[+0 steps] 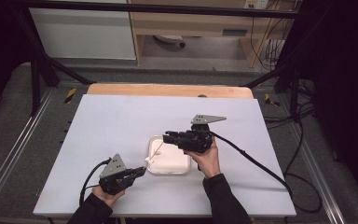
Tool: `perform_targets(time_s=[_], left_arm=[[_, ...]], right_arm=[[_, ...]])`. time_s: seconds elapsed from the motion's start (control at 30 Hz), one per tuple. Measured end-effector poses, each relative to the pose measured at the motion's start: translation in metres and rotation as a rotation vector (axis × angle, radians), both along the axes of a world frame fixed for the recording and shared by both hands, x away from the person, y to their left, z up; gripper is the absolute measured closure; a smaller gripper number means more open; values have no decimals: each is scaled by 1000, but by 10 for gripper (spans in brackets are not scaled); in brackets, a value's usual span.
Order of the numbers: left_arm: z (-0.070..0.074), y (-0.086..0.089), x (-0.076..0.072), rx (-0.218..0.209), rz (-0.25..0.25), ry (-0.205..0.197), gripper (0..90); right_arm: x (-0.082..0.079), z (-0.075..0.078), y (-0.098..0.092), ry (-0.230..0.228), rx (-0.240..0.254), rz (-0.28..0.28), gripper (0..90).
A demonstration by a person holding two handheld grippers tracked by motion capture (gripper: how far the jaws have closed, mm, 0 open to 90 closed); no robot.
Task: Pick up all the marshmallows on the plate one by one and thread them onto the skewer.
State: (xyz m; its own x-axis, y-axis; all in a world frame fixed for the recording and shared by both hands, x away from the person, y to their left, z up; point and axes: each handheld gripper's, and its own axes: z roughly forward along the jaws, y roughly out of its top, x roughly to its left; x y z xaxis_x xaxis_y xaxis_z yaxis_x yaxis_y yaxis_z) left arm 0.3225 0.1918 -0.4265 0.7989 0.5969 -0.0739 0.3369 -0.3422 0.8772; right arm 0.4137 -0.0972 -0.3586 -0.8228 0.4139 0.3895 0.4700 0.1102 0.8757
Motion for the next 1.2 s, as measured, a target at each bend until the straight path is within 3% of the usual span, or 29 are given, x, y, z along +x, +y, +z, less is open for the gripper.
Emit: perform_targets(time_s=[0.33,1.2], left_arm=[[-1,-1,0,38,6,-9,886],[-1,-3,-2,51,11,3,890]], right_arm=[[-1,-6,4,21,4,15,759],[-7,-23,16,39,68,27,780]])
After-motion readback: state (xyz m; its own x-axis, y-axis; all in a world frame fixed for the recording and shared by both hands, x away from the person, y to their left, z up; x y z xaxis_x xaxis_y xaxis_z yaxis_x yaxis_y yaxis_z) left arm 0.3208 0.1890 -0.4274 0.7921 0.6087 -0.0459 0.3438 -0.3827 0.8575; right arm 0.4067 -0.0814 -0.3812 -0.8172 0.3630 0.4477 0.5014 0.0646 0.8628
